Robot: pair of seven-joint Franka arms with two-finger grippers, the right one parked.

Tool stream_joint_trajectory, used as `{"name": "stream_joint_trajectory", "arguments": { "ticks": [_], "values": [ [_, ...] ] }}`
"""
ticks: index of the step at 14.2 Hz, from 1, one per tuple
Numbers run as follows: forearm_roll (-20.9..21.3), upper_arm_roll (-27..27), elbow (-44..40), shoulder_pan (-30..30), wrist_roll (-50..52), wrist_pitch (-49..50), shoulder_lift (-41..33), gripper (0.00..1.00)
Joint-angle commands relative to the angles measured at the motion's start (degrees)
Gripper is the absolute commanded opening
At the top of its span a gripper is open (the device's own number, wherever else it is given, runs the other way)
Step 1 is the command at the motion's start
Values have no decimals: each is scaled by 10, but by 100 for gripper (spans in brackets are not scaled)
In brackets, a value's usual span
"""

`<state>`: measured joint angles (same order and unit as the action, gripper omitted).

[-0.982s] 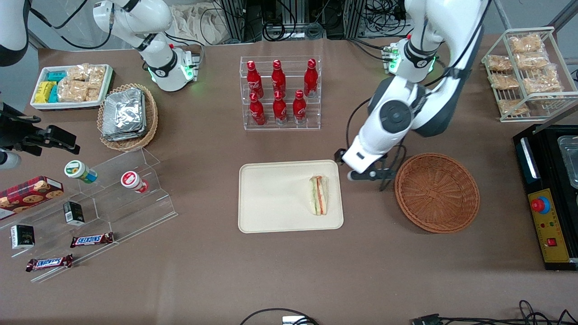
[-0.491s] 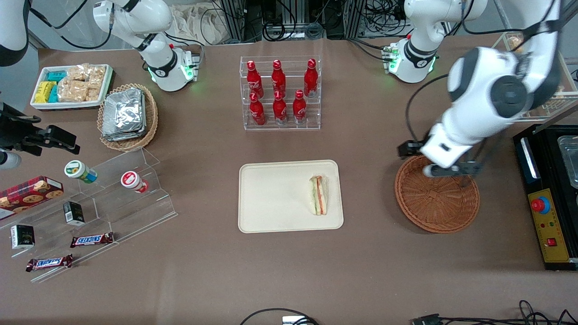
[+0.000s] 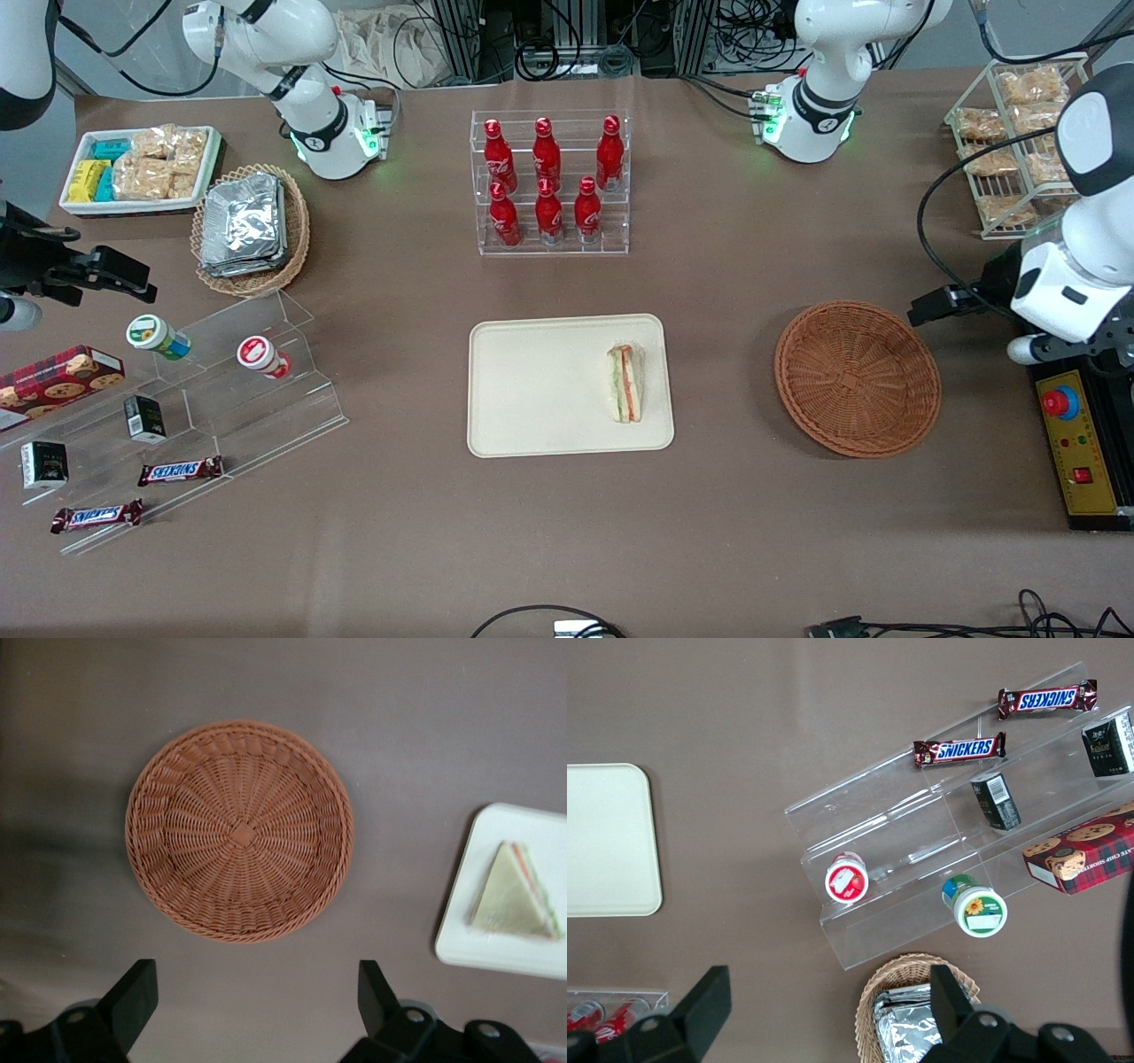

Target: Place sandwich from basket to tray

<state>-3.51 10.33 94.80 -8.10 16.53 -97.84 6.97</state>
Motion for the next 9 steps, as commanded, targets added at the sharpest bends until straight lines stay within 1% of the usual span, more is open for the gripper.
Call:
{"name": "stream_joint_trajectory", "arguments": {
  "ticks": [1,3,4,5,7,9],
  "values": [
    [41,13,-51,11,83,28,32,100],
    [60,14,-51,26,67,43,32,100],
    [79,14,-54,27,35,52,32,100],
    [85,14,-58,27,-13,57,32,100],
    [86,14,-74,27,-54,77,41,100],
    [85,14,-84,26,-55,82,47,100]
  ]
}}
